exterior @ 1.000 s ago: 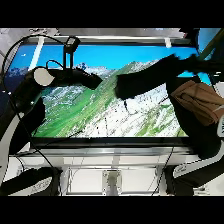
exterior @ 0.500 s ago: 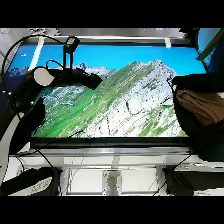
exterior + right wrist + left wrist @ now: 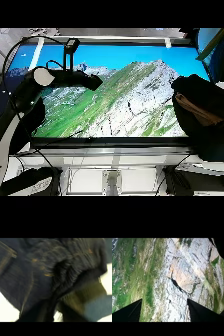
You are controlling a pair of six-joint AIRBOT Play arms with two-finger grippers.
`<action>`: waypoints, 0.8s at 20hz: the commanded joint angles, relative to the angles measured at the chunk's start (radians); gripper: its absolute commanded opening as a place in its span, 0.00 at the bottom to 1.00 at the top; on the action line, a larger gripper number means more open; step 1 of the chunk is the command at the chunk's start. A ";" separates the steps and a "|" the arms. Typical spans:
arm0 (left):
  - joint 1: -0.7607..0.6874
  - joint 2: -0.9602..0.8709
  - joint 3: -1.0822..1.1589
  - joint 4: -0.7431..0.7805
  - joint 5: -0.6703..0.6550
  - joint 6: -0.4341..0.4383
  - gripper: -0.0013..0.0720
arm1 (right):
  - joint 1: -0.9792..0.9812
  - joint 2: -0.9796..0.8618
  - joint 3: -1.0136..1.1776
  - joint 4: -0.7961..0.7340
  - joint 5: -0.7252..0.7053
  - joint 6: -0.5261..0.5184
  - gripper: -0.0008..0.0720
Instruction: Fold the clothes and pants, and hang the long-sleeved shirts on hangers.
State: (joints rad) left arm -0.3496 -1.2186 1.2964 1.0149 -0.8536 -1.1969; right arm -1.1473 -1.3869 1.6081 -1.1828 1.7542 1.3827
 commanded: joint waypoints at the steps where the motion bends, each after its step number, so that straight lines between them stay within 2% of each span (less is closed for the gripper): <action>1: 0.000 0.000 0.000 -0.001 -0.005 -0.003 0.89 | -0.003 0.040 -0.014 0.027 0.090 0.132 0.85; 4: 0.005 0.008 0.000 -0.001 -0.009 -0.067 0.89 | -0.003 0.106 0.089 0.241 0.080 0.140 0.84; 7: 0.029 0.046 0.000 0.003 -0.050 -0.106 0.89 | 0.016 0.187 0.158 0.622 -0.040 0.145 0.83; 8: 0.046 0.066 0.000 0.003 -0.082 -0.106 0.86 | 0.055 0.222 0.158 0.735 -0.084 0.136 0.81; 9: 0.067 0.090 0.000 0.003 -0.123 -0.106 0.72 | 0.115 0.252 0.158 0.791 -0.109 0.092 0.68; 11: 0.115 0.142 0.000 0.003 -0.220 -0.117 0.40 | 0.292 0.301 0.158 0.766 -0.119 -0.021 0.37; 12: 0.138 0.165 0.000 0.003 -0.270 -0.134 0.26 | 0.396 0.315 0.158 0.712 -0.110 -0.064 0.22; 13: 0.163 0.189 0.000 0.005 -0.322 -0.135 0.08 | 0.493 0.319 0.158 0.647 -0.092 -0.084 0.04; 14: 0.186 0.209 0.000 0.017 -0.365 -0.136 0.03 | 0.591 0.317 0.158 0.566 -0.065 -0.084 0.02; 16: 0.222 0.244 0.000 0.069 -0.440 -0.142 0.03 | 0.761 0.314 0.158 0.380 -0.022 -0.084 0.02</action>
State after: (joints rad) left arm -0.1810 -1.0267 1.2964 1.0378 -1.1557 -1.3254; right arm -0.6182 -1.0889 1.7630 -0.6159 1.6932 1.3449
